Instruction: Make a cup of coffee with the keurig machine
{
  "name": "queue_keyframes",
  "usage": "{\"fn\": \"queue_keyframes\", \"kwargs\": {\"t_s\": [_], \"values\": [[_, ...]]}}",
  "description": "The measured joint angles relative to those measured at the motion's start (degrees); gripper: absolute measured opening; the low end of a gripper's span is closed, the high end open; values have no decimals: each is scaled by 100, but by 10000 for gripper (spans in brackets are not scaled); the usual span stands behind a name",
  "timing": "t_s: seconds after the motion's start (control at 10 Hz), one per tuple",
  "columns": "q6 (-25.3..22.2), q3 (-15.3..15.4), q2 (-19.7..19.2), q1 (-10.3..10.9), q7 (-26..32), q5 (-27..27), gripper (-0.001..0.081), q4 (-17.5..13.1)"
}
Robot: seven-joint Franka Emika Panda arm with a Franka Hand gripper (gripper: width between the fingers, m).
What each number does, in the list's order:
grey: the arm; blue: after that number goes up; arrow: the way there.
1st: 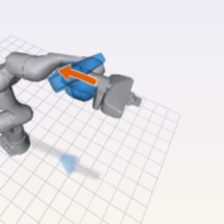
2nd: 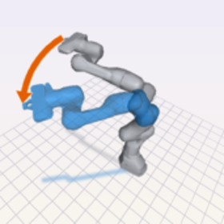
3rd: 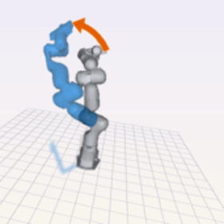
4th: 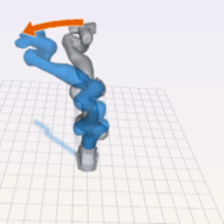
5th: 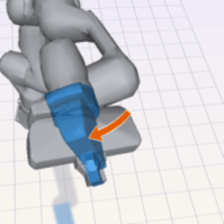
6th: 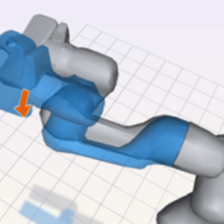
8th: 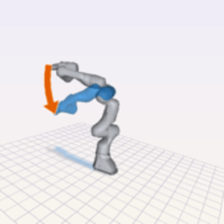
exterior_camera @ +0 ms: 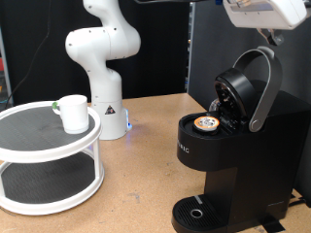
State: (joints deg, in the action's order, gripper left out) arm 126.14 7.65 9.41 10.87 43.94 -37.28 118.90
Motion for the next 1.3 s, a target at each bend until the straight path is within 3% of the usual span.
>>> {"fn": "queue_keyframes", "kwargs": {"t_s": [0.2, 0.7, 1.3], "values": [[31, 46, -84, 0, -8, 37, 5, 1], [-2, 29, -151, -18, 106, 73, 7, 19], [-477, -319, 84, -70, 664, -59, 7, 58]]}}
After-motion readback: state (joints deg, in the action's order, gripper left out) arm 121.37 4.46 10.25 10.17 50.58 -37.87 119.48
